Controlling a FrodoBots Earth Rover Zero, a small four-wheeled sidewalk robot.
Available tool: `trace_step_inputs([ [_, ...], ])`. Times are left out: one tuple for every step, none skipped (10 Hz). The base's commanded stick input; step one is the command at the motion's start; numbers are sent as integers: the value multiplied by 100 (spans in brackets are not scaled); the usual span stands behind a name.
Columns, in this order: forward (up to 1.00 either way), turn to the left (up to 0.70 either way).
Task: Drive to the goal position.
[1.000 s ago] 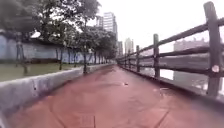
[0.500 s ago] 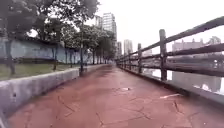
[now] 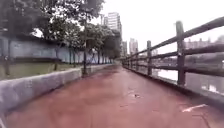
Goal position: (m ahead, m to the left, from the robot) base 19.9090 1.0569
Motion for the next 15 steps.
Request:
trace_step_inputs([
  [100,0],
  [100,0],
  [100,0],
  [100,0],
  [100,0],
  [100,0],
  [100,0],
  [100,0],
  [100,0],
  [100,0],
  [100,0],
  [100,0],
  [100,0],
  [100,0],
  [100,0],
])
